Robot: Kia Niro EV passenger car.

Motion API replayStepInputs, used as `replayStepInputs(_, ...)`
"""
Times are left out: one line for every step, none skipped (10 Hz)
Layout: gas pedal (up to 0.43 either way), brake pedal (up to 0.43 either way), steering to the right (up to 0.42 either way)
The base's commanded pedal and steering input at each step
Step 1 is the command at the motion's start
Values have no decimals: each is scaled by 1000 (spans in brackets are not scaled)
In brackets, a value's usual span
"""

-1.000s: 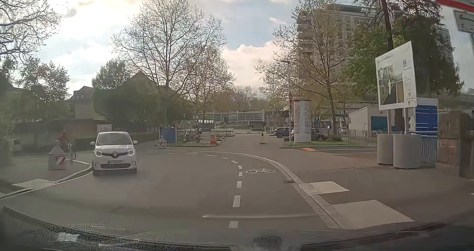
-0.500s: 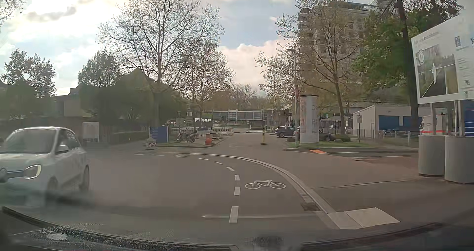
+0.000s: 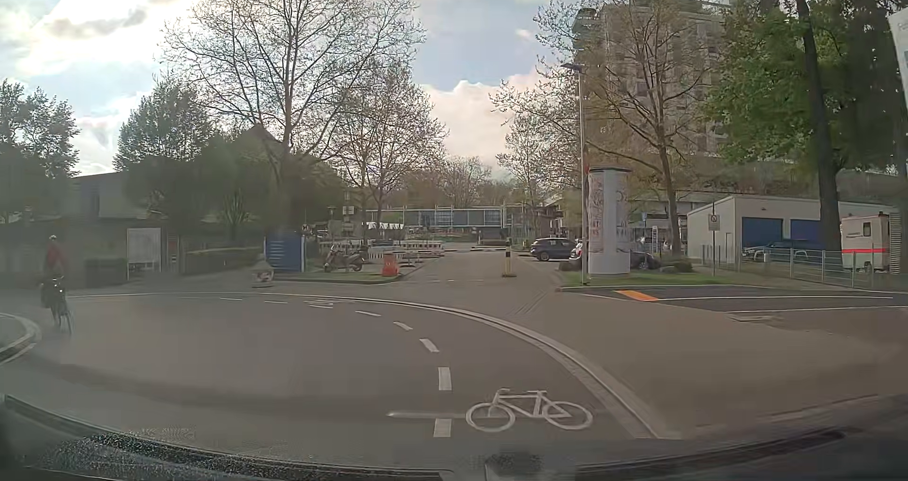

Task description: Follow the waypoints while adhering to traffic rules and regulations

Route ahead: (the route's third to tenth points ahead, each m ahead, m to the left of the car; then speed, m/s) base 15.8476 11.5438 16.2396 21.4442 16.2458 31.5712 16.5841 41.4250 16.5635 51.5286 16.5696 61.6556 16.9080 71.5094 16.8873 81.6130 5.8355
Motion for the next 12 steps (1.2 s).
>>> replayStepInputs(0,0,-12)
replayStepInputs(0,0,-18)
replayStepInputs(0,0,-28)
replayStepInputs(0,0,-40)
replayStepInputs(0,0,-59)
replayStepInputs(0,0,-77)
replayStepInputs(0,0,-102)
replayStepInputs(0,0,-126)
replayStepInputs(0,0,-155)
replayStepInputs(0,0,-179)
replayStepInputs(0,0,-208)
replayStepInputs(0,0,-240)
